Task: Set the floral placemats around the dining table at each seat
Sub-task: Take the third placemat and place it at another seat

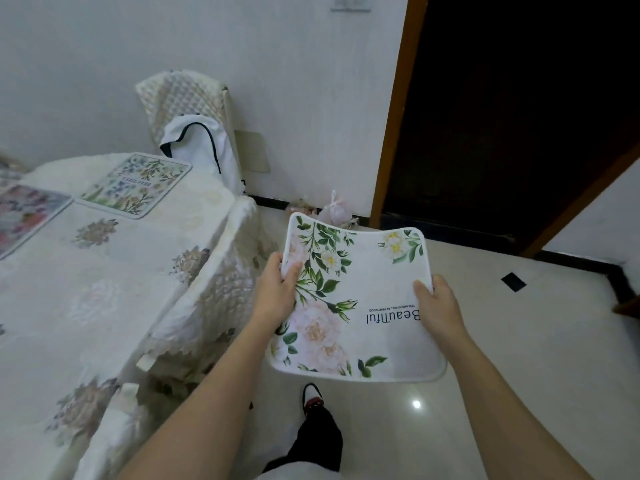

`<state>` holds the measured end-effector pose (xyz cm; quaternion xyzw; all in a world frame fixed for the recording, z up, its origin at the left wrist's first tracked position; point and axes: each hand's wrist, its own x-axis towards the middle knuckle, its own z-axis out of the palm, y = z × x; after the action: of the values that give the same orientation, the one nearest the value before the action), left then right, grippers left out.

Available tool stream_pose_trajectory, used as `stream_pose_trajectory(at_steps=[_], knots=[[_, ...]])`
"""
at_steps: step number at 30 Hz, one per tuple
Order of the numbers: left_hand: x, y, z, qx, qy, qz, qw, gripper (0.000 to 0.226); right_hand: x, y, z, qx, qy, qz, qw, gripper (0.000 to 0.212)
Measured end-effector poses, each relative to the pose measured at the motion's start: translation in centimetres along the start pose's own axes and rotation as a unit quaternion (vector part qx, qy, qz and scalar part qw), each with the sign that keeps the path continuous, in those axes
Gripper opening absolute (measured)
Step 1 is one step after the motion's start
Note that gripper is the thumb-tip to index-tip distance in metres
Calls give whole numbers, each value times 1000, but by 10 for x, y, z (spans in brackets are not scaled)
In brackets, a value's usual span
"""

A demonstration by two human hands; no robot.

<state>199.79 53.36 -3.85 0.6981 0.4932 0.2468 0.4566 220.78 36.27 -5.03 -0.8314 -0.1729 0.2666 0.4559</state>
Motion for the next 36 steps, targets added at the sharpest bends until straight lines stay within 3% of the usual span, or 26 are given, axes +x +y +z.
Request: stream_pose_trajectory(at_steps=[9, 20, 28, 36], knots=[[161, 0, -48, -22, 42, 0, 999, 17, 117, -105, 84, 3, -15, -5, 1000, 12], [223, -34, -129, -73, 161, -82, 981, 26, 196, -201, 201, -30, -140, -66, 988, 14], [234, -53, -187, -110, 327, -146, 927, 15, 237, -285, 315, -84, -285, -168, 940, 17], [194, -70, -225, -137, 484, -218, 836, 7, 217, -330, 421, -101, -459, -239, 850, 12]])
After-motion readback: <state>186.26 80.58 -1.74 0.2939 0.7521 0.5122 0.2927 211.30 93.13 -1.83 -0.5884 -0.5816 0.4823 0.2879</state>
